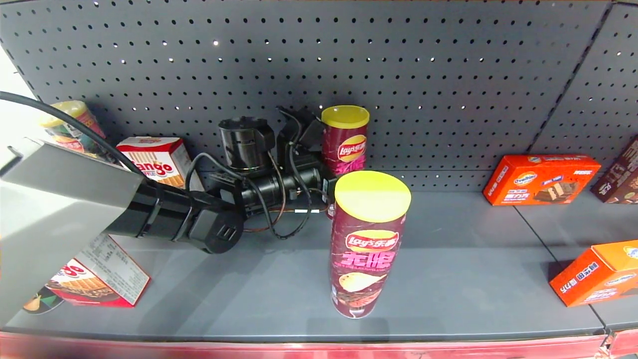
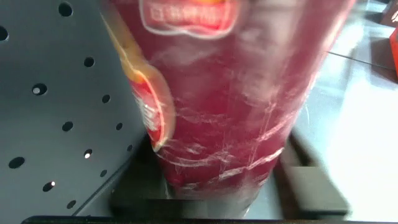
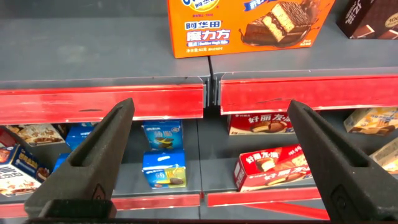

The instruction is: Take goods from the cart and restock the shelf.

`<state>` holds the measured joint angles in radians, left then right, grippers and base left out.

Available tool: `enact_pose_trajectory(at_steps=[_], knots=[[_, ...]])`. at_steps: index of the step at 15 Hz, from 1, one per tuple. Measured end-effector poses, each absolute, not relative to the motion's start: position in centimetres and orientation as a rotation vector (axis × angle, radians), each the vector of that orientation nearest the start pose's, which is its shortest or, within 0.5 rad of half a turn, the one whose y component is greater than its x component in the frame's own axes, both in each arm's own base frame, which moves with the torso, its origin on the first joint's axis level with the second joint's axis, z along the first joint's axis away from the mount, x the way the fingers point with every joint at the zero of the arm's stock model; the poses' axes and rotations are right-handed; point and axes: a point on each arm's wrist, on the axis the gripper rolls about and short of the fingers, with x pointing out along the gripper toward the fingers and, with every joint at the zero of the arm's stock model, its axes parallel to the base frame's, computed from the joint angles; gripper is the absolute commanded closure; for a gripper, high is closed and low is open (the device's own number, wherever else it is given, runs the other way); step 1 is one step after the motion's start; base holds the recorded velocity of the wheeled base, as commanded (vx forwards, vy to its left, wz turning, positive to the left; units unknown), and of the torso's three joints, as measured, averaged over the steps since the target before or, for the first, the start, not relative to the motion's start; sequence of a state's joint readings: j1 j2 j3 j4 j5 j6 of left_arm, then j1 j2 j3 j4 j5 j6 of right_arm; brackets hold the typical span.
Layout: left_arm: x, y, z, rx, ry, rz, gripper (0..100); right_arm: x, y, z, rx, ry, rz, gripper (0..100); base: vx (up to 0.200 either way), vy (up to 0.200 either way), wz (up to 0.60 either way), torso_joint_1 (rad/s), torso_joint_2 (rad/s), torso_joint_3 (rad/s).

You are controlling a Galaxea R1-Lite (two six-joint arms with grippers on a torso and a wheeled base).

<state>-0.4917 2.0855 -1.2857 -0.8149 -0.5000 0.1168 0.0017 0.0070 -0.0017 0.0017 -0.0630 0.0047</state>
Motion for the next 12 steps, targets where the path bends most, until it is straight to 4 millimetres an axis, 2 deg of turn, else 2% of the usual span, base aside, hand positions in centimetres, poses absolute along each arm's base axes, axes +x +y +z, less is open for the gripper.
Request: enact_pose_trajectory(at_steps=[6, 12], knots=[[36.4, -20.4, 18.9, 0.152, -0.084, -0.978, 0, -2.2, -0.1, 7.6, 0.004, 0.007, -0.062, 0, 0.000, 0.000, 0.00, 0.000, 0.00, 0.000], [33.5, -18.0, 18.7, 0.161, -0.077, -0.957, 0, -2.2, -0.1, 7.6, 0.004, 0.007, -0.062, 0, 0.000, 0.000, 0.00, 0.000, 0.00, 0.000]])
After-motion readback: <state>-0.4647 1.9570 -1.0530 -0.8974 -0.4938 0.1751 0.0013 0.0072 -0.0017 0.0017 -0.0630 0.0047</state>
